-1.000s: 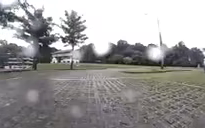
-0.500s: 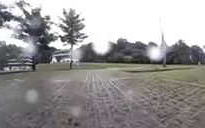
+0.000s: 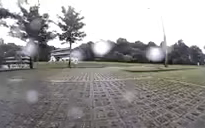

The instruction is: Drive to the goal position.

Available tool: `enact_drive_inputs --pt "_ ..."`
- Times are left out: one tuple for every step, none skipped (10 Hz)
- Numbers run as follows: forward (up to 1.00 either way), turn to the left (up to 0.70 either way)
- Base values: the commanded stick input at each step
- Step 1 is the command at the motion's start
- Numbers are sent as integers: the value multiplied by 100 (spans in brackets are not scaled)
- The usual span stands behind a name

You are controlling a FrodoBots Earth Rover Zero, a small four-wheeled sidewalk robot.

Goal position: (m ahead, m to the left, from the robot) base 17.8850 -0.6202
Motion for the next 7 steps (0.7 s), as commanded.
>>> enact_drive_inputs --pt "85 0" --pt "85 0" --pt "85 0" --pt "85 0" --pt "85 0" --pt "85 0" --pt "85 0"
